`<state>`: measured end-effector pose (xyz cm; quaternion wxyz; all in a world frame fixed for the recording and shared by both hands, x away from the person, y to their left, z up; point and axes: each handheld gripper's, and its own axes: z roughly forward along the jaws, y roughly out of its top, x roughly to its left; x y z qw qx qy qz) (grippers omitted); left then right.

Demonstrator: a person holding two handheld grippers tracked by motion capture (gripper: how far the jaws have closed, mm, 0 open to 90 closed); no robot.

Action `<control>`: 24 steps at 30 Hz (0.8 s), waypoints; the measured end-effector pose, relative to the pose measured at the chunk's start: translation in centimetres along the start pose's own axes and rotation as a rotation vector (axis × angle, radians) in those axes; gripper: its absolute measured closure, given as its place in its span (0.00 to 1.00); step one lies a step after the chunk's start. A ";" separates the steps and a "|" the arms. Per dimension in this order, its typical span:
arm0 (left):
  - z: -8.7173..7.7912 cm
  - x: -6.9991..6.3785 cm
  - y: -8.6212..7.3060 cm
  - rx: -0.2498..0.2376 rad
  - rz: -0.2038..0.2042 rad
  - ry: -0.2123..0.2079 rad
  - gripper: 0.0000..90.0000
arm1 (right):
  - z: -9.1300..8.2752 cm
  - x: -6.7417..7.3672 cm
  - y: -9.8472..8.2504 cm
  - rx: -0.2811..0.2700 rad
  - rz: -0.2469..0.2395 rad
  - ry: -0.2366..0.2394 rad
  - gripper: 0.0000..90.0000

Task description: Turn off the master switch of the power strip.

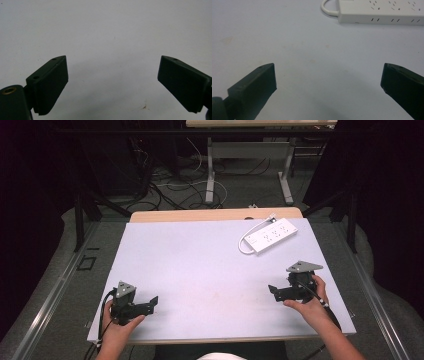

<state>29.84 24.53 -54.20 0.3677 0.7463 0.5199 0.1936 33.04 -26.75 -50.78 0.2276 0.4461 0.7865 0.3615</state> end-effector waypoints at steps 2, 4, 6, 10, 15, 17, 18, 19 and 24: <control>0.0 0.0 0.0 0.000 -0.001 0.001 0.11 | 0.0 -0.1 -0.8 -0.005 0.019 -0.002 0.00; 0.0 0.0 0.0 -0.003 -0.001 0.001 0.11 | 0.2 -0.2 -1.5 -0.005 0.040 -0.008 0.00; 0.0 0.0 0.0 -0.004 0.000 0.002 0.11 | 0.2 -0.4 -2.0 -0.010 0.041 -0.023 0.00; 0.0 0.0 0.0 -0.001 0.000 0.002 0.11 | 0.3 -0.9 -3.1 -0.014 0.069 -0.039 0.00; 0.0 0.0 0.0 -0.003 -0.001 0.002 0.11 | 0.4 -1.5 -4.0 -0.017 0.080 -0.059 0.00; 0.0 0.0 0.0 0.000 -0.001 0.002 0.11 | 0.4 -1.6 -4.3 -0.019 0.080 -0.069 0.00; 0.0 0.0 0.0 0.001 -0.001 0.001 0.11 | 0.5 -1.6 -4.5 -0.019 0.088 -0.069 0.00; 0.1 0.0 0.0 0.001 -0.002 0.001 0.11 | 0.5 -1.7 -4.6 -0.021 0.097 -0.068 0.00; 0.1 0.0 0.0 -0.001 -0.003 0.003 0.11 | 0.7 -2.0 -5.1 -0.025 0.112 -0.087 0.00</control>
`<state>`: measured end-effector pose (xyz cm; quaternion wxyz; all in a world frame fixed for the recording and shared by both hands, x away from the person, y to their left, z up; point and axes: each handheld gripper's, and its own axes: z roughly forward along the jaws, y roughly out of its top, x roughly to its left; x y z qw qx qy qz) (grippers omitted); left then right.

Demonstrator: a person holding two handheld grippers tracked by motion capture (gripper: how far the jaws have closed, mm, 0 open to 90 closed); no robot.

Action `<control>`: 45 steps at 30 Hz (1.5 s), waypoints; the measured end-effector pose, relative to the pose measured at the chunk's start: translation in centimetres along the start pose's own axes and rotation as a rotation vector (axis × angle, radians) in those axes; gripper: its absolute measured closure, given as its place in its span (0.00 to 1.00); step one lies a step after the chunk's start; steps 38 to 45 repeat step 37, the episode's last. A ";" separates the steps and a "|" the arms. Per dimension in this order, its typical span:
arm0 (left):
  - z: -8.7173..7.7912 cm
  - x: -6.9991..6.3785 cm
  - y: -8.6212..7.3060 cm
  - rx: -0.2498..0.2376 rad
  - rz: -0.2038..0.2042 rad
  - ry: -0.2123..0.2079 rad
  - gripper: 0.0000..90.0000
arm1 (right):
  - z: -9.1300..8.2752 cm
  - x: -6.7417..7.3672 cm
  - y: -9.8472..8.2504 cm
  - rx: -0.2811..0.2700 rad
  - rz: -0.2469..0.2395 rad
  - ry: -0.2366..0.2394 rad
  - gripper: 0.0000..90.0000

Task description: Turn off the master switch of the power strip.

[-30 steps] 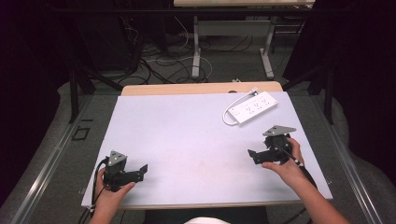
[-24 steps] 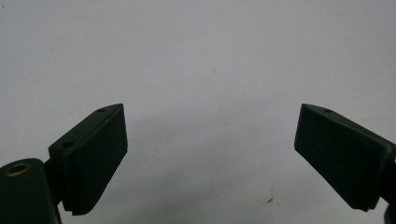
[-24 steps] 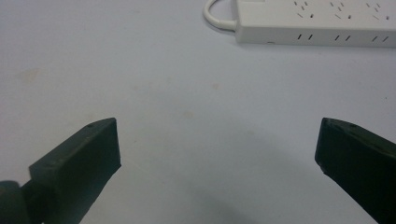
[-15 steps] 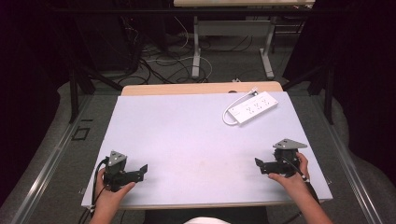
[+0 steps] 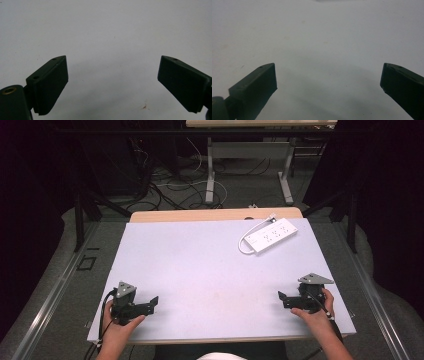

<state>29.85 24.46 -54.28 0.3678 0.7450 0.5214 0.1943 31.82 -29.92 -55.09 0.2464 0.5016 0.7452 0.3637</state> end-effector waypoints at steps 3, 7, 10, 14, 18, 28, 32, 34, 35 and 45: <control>0.0 0.0 0.0 0.003 0.000 -0.001 0.11 | 0.1 -0.3 -0.3 0.005 0.002 -0.015 0.00; 0.0 0.0 0.0 0.003 0.000 -0.001 0.11 | 0.1 -0.6 -0.5 0.007 0.024 -0.025 0.00; 0.0 0.0 0.0 0.003 0.002 0.000 0.11 | 0.0 -0.9 -0.7 0.003 0.028 -0.036 0.00; 0.0 0.0 0.0 0.003 0.003 0.000 0.11 | 0.1 -1.3 -0.9 0.006 0.032 -0.046 0.00; 0.0 0.0 0.0 0.001 0.002 0.002 0.11 | 0.1 -1.6 -1.0 0.007 0.048 -0.057 0.00; 0.0 0.1 0.0 0.002 0.003 0.000 0.11 | 0.3 -1.8 -1.1 0.013 0.053 -0.065 0.00; 0.0 0.1 0.0 0.001 0.001 0.001 0.11 | 0.3 -1.7 -1.1 0.017 0.054 -0.066 0.00; -0.1 0.1 0.0 0.001 0.003 0.001 0.11 | 0.3 -1.7 -1.1 0.019 0.059 -0.070 0.00; -0.1 0.1 0.0 0.001 0.003 0.001 0.11 | 0.3 -1.8 -1.1 0.017 0.055 -0.068 0.00; 0.0 0.1 0.0 0.002 0.001 0.001 0.11 | 0.3 -1.8 -1.1 0.017 0.063 -0.069 0.00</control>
